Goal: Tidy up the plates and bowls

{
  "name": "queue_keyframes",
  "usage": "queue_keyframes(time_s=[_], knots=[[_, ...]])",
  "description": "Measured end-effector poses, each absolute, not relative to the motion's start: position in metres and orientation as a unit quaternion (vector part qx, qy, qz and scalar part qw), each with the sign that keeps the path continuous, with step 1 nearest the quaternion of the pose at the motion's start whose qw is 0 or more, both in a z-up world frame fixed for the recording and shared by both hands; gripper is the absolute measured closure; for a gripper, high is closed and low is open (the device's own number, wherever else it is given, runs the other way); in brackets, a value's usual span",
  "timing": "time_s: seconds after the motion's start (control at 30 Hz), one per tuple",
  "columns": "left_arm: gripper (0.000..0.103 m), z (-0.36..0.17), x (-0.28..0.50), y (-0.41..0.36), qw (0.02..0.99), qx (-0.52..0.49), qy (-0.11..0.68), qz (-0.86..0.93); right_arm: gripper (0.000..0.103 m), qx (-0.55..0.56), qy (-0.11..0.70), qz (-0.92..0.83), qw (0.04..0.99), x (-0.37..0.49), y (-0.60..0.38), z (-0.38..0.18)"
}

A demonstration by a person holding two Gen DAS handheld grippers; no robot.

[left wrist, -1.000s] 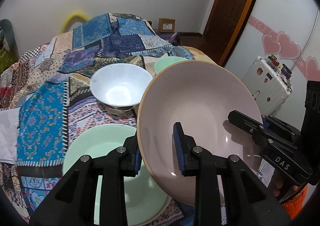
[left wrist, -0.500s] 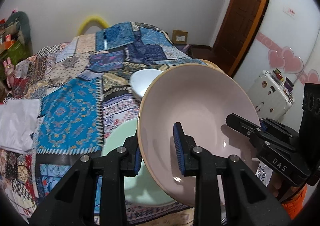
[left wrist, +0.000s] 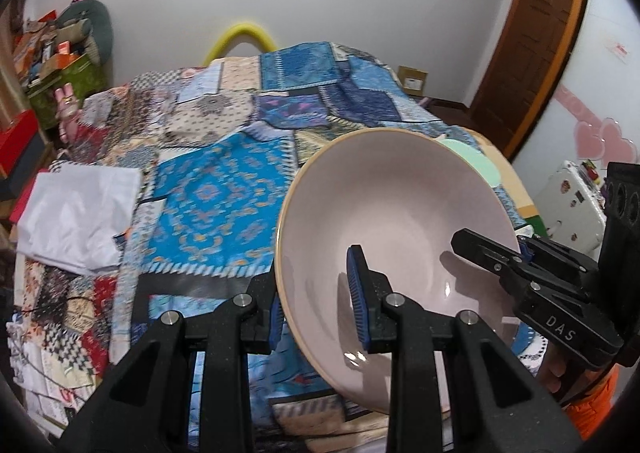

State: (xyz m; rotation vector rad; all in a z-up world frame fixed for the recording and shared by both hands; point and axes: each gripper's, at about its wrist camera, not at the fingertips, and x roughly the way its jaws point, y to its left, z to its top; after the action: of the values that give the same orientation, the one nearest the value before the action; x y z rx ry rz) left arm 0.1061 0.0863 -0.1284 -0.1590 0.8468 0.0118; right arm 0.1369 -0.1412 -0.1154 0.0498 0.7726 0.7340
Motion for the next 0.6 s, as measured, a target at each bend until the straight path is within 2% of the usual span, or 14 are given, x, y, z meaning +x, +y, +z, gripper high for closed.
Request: queue_keyframes(time_s=[0.6], knots=[[0.075,-0.174,0.084,0.159,0.882,-0.095,0.456,0.069,0.083,-0.025,0.405,0.404,0.82,0.128,-0.065,-0.141]])
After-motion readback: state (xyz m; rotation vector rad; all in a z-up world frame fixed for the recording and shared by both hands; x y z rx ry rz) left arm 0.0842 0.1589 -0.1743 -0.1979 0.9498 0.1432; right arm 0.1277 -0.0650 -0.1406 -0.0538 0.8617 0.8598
